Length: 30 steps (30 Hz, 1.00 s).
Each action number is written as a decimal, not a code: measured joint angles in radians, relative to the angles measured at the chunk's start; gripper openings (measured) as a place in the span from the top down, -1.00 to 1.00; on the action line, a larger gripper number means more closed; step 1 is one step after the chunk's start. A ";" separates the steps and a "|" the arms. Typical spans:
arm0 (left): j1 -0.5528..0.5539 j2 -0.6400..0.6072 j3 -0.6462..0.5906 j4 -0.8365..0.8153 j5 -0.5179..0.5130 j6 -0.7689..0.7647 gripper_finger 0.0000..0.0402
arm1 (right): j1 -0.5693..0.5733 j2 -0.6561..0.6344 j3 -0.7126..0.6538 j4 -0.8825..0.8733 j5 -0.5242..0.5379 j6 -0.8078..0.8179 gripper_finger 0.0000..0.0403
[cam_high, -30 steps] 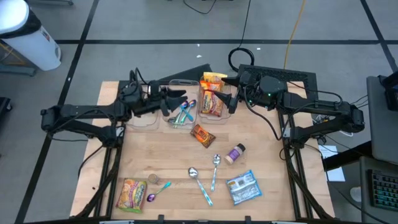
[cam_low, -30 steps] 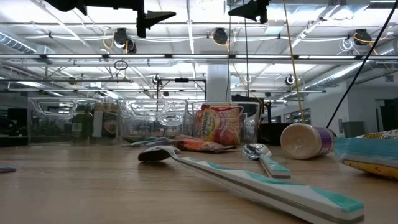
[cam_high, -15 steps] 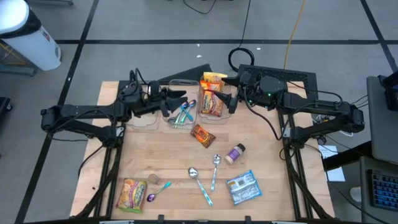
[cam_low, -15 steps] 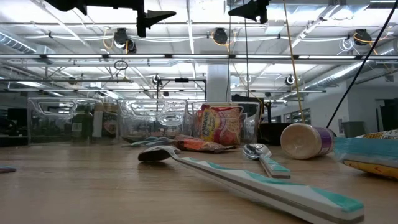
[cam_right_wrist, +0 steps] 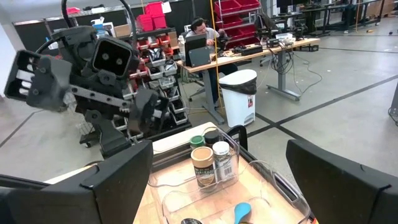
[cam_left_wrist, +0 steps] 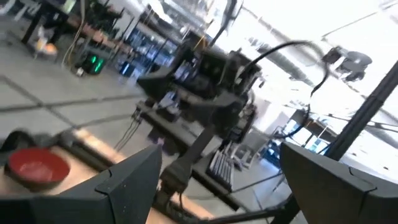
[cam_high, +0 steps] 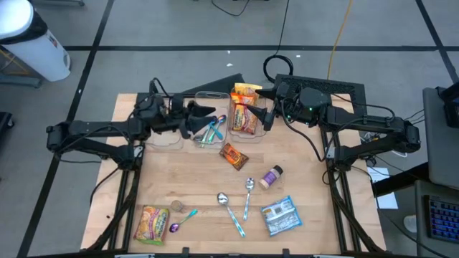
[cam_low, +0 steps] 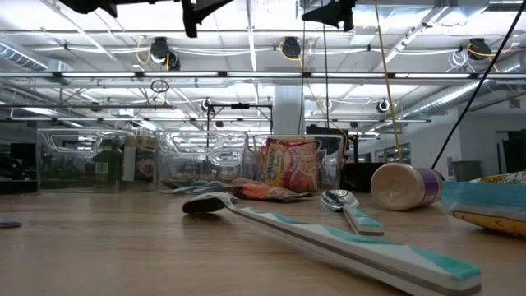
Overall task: Pick & Place Food Item
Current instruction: Put the brown spice bottle into the left transparent bin
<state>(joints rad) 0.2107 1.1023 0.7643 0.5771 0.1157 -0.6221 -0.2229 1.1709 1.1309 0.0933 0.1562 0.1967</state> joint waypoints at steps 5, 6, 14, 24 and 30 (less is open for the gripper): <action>-0.004 -0.006 0.000 0.025 0.032 0.045 -0.67 | 0.000 0.000 0.000 0.000 0.000 0.000 -0.81; -0.008 -0.006 0.000 0.022 0.032 0.047 -0.67 | 0.000 0.000 0.000 0.000 0.000 0.000 -0.81; -0.114 -0.006 0.000 -0.002 -0.039 0.148 -0.67 | 0.000 0.000 0.000 0.000 0.000 0.000 -0.81; -0.275 -0.006 0.000 -0.065 -0.226 0.225 -0.67 | 0.000 0.000 0.000 0.007 0.000 0.000 -0.81; -0.306 -0.044 0.000 -0.075 -0.285 0.248 -0.67 | 0.000 0.000 0.000 0.007 0.000 0.000 -0.81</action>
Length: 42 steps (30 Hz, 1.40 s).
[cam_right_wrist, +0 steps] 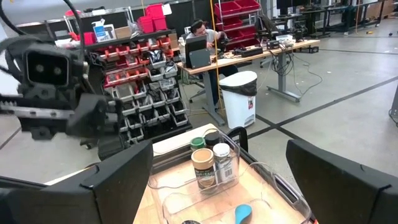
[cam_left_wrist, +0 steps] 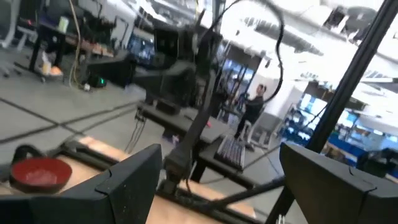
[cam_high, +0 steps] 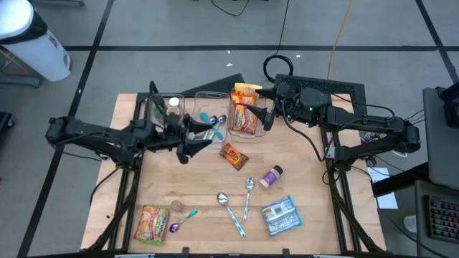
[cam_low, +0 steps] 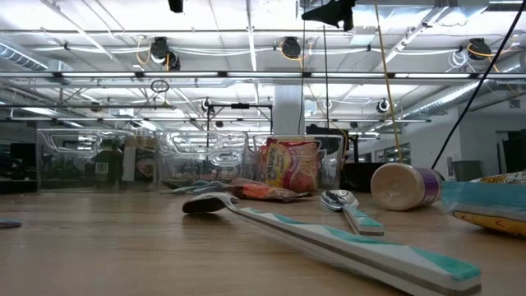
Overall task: Pick & Place Food Item
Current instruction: Put the brown spice bottle into the left transparent bin
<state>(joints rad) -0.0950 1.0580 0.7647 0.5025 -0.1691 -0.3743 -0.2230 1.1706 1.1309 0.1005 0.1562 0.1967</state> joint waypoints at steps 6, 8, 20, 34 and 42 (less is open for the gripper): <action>-0.006 -0.020 0.000 -0.012 -0.032 0.025 -0.67 | 0.000 0.000 0.000 0.000 0.000 0.000 -0.81; -0.006 -0.031 0.000 -0.001 -0.042 0.026 -0.67 | 0.000 0.000 0.000 0.000 0.000 0.000 -0.81; -0.006 -0.045 0.000 -0.005 -0.042 0.007 -0.67 | 0.000 0.000 0.000 0.000 0.000 0.000 -0.81; -0.006 0.006 0.000 0.031 -0.020 -0.230 -0.67 | 0.000 0.000 0.000 0.042 -0.044 0.106 -0.81; -0.033 0.010 0.000 0.045 0.002 -0.148 -0.67 | 0.062 0.000 0.033 0.127 -0.160 0.080 -0.81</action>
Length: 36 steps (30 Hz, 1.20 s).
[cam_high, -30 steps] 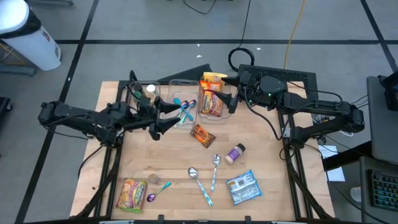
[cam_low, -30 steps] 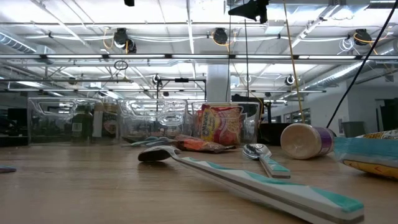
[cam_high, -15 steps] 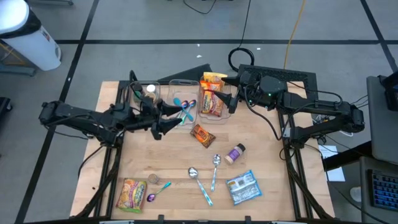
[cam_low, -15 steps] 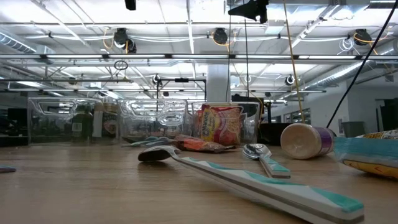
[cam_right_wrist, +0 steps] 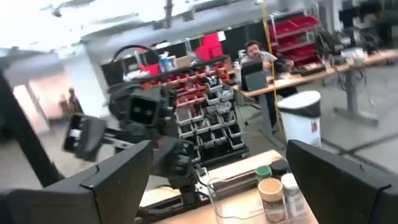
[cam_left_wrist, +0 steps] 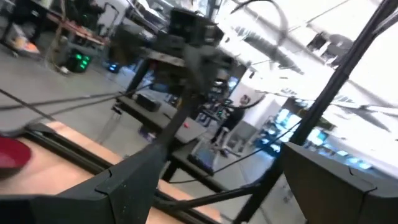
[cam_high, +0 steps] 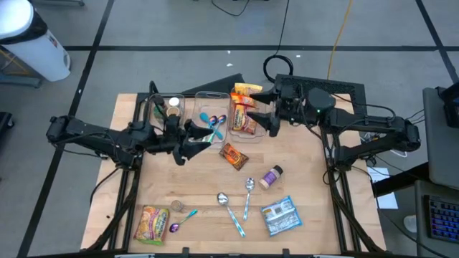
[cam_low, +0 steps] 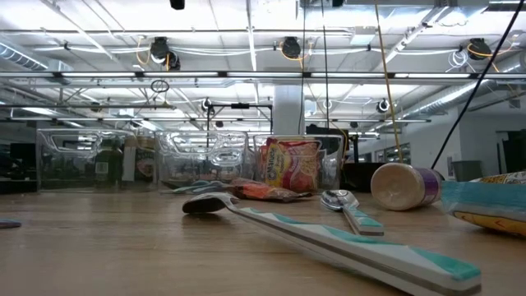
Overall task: Pick & Place Food Item
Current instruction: Put the brown spice bottle into the left transparent bin
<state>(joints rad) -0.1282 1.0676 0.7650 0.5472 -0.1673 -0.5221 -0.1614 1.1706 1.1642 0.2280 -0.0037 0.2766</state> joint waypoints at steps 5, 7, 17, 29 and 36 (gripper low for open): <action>-0.005 -0.002 0.000 -0.011 -0.026 0.062 -0.67 | 0.089 0.000 0.120 -0.216 0.034 -0.175 -0.81; -0.005 -0.002 0.000 -0.035 -0.027 0.076 -0.67 | 0.125 0.006 0.182 -0.373 0.072 -0.229 -0.81; 0.020 -0.029 0.103 -0.344 -0.078 0.183 -0.67 | 0.272 0.100 0.379 -1.083 0.211 -0.353 -0.81; 0.085 -0.031 0.282 -0.679 -0.079 0.235 -0.67 | 0.301 0.216 0.379 -1.238 0.209 -0.464 -0.81; 0.084 -0.031 0.363 -0.944 -0.078 0.165 -0.67 | 0.271 0.208 0.379 -1.147 0.211 -0.506 -0.81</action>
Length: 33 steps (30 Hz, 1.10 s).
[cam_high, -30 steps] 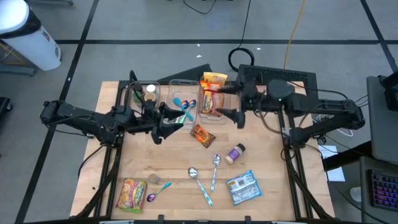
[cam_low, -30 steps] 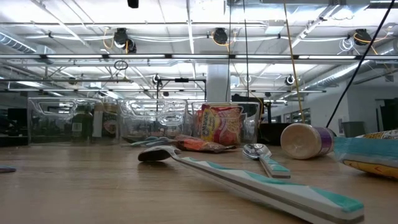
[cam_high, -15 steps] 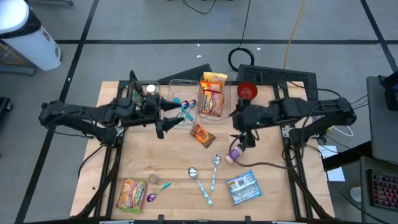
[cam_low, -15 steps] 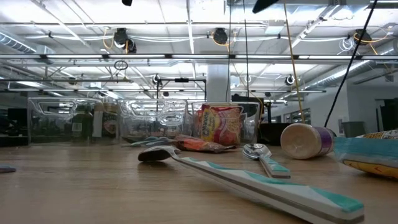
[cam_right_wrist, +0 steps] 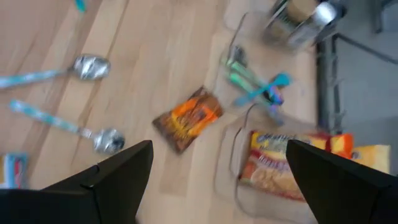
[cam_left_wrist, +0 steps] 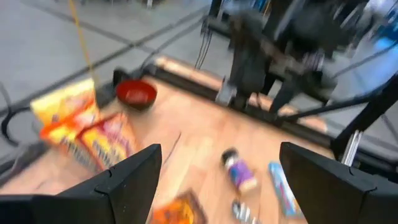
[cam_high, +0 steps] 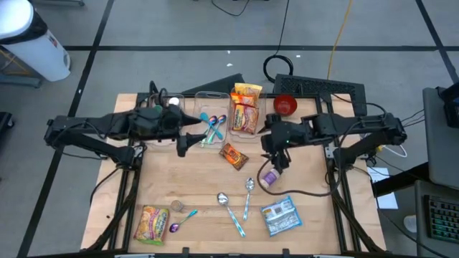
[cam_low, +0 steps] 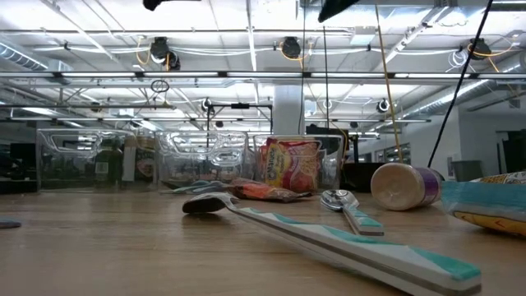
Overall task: Pick & Place Food Item
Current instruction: Put the brown spice bottle into the left transparent bin
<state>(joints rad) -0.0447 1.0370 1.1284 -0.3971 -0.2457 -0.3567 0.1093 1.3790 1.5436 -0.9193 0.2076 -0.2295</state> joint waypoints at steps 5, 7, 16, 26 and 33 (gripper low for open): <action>-0.003 0.000 0.017 -0.111 0.002 -0.050 -0.67 | -0.018 0.000 0.000 0.086 0.001 0.000 -0.81; -0.003 0.001 0.017 -0.123 0.016 -0.086 -0.67 | -0.024 0.000 0.000 0.113 0.000 -0.001 -0.81; -0.003 0.009 0.017 -0.121 0.083 -0.134 -0.67 | -0.071 -0.001 0.000 0.161 0.001 -0.044 -0.81; -0.032 0.056 0.017 -0.130 0.265 -0.228 -0.67 | -0.096 -0.013 0.000 0.156 0.000 -0.004 -0.81; -0.145 0.055 0.065 -0.482 0.188 -0.388 -0.67 | -0.104 -0.027 -0.001 0.172 0.000 -0.115 -0.81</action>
<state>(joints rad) -0.1892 1.0924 1.1934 -0.8794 -0.0581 -0.7446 0.0057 1.3523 1.5427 -0.7476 0.2081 -0.3447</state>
